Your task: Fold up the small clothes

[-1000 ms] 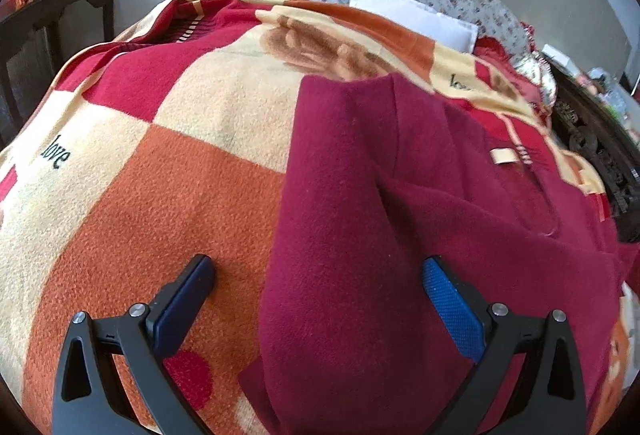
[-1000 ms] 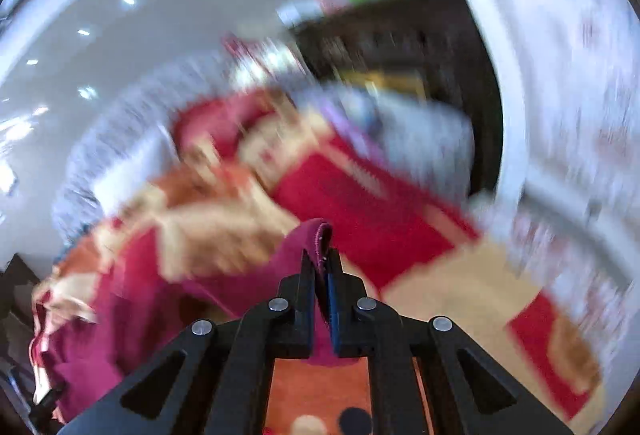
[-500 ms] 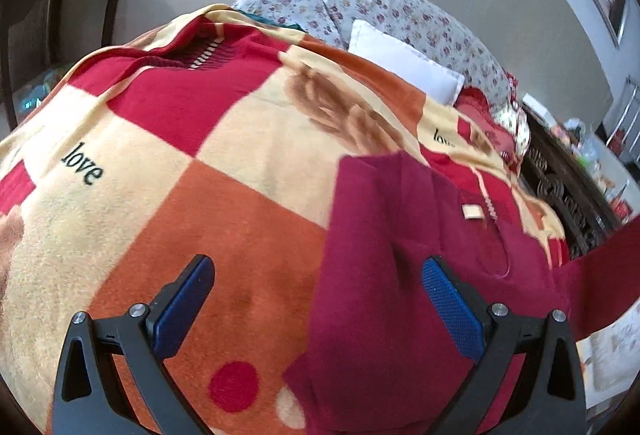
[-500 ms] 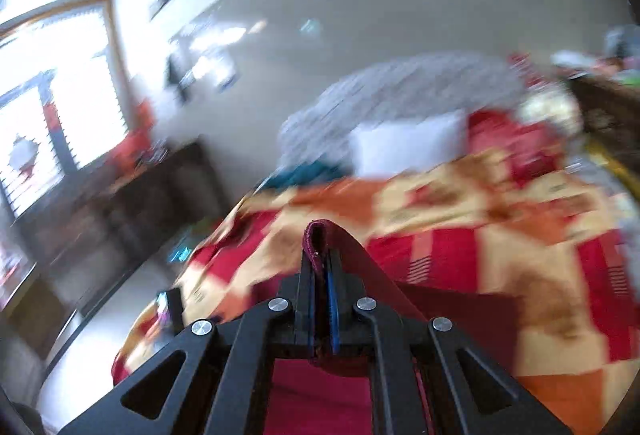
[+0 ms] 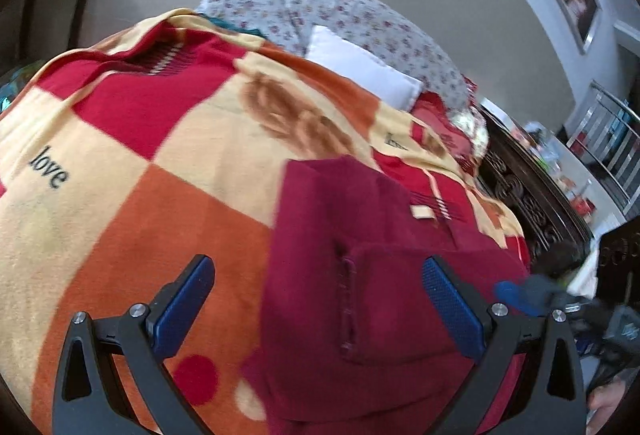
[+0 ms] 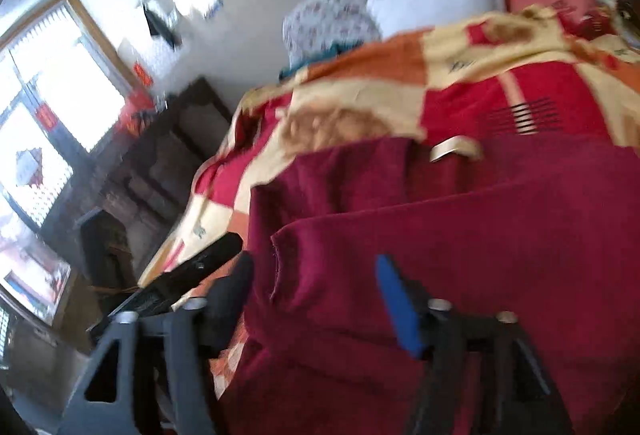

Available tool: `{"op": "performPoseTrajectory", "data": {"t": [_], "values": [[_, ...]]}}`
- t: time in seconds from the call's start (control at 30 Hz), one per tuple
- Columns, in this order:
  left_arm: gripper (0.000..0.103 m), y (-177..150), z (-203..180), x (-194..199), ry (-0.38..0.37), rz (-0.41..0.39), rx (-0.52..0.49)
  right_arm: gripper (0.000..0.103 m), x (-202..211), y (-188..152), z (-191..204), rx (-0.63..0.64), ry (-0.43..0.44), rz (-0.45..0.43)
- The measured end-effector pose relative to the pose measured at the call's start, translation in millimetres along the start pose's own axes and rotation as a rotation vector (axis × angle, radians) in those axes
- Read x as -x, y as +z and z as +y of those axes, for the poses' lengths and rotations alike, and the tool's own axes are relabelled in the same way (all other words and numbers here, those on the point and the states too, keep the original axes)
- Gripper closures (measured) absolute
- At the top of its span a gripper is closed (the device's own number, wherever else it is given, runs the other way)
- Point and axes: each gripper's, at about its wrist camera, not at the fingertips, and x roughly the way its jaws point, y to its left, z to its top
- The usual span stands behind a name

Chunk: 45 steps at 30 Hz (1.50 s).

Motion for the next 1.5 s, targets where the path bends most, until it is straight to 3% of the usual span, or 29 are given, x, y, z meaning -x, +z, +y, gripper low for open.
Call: {"op": "performPoseTrajectory", "data": {"t": [0.17, 0.3, 0.4, 0.6, 0.7, 0.77, 0.8, 0.87, 1.0, 1.2, 1.3, 1.43, 1.5], "values": [[0.000, -13.7, -27.4, -9.8, 0.058, 0.024, -0.142, 0.027, 43.0, -25.2, -19.5, -0.047, -0.016, -0.041], [0.000, -26.5, -47.9, -17.7, 0.047, 0.060, -0.233, 0.027, 51.6, -41.2, -39.3, -0.118, -0.015, -0.024], [0.000, -35.1, -59.4, -23.0, 0.098, 0.069, -0.302, 0.027, 54.0, -45.5, -49.0, -0.155, -0.002, -0.021], [0.001, -39.8, -53.6, -32.0, 0.110, 0.124, -0.283, 0.025, 50.9, -47.6, -48.8, -0.147, 0.016, -0.022], [0.026, -39.4, -46.1, -38.2, 0.097, 0.151, -0.238, 0.024, 50.8, -47.2, -47.6, -0.139, 0.013, -0.025], [0.076, -38.1, -41.8, -39.1, 0.105, 0.147, -0.221, 0.024, 54.6, -47.0, -48.7, -0.136, -0.003, -0.038], [0.086, -36.6, -39.7, -37.0, 0.115, 0.134, -0.215, 0.024, 59.3, -46.2, -50.1, -0.139, -0.016, -0.051], [0.093, -30.6, -31.9, -29.9, 0.068, 0.121, -0.163, 0.024, 69.2, -44.8, -52.5, -0.146, -0.037, -0.077], [0.093, -21.4, -33.7, -5.6, -0.019, 0.047, -0.144, 0.023, 89.2, -42.2, -58.5, -0.157, -0.079, -0.124], [0.093, -17.1, -36.4, 9.0, -0.046, 0.010, -0.154, 0.023, 102.5, -37.9, -61.8, -0.155, -0.120, -0.152], [0.093, -13.5, -28.3, 1.5, -0.047, 0.052, -0.132, 0.023, 101.8, -36.0, -59.5, -0.141, -0.127, -0.149], [0.090, -15.6, -19.6, -17.7, 0.028, 0.129, -0.122, 0.023, 91.7, -39.1, -55.4, -0.129, -0.112, -0.121], [0.087, -14.6, -16.4, -14.4, 0.034, 0.113, -0.108, 0.022, 85.0, -41.5, -54.3, -0.122, -0.111, -0.095]]}}
